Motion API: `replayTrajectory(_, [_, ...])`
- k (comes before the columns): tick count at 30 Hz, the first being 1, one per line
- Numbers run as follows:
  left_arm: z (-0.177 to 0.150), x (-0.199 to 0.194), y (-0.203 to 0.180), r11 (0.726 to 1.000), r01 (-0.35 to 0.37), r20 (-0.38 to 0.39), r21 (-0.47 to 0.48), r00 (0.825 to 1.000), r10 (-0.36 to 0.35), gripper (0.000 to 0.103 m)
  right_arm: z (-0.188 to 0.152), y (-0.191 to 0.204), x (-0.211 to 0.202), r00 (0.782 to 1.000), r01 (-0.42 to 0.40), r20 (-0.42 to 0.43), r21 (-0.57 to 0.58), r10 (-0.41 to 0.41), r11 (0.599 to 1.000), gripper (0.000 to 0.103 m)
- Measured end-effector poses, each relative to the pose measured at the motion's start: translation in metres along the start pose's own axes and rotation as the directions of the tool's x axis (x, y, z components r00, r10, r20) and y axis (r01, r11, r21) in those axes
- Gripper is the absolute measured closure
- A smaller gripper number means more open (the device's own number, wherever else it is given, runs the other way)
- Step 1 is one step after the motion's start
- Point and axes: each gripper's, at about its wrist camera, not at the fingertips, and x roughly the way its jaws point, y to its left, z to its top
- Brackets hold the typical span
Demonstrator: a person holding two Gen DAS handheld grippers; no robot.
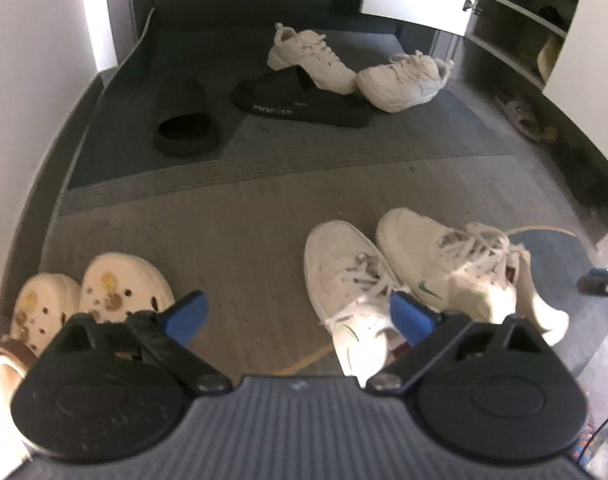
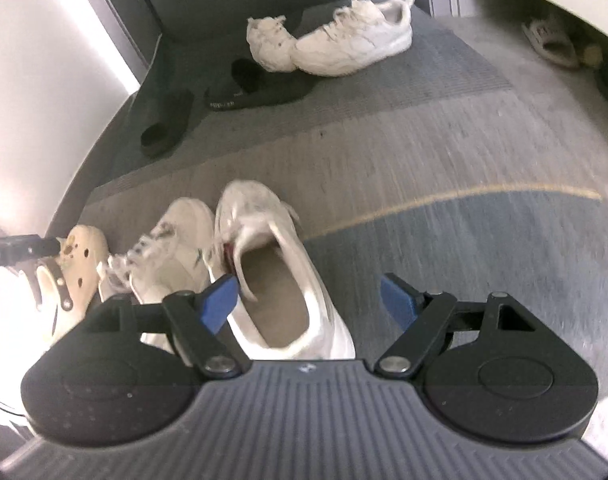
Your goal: Organize scattered shoes
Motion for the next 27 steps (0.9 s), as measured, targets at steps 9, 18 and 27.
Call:
replayTrajectory(9, [-0.014,-0.008,0.01,0.998,-0.05,0.009,0.031,0.999,0.05,0.003,-0.013,0.016,0.014,0.999,-0.016,-0.051,0.038,0.018,0.999,0.023])
replayTrajectory(18, [-0.021,-0.006,0.037,0.997,-0.071,-0.04,-0.03,0.997,0.07,0.003,-0.037,0.009,0.018,0.998,0.0,-0.055,0.111,0.006,0.994,0.023])
replayTrajectory(27, [-0.034,-0.005,0.06,0.99,-0.136,-0.083,-0.034,0.988,0.132,0.002,-0.004,0.0,0.011,0.993,0.024,-0.117,-0.068,-0.032,0.997,0.023])
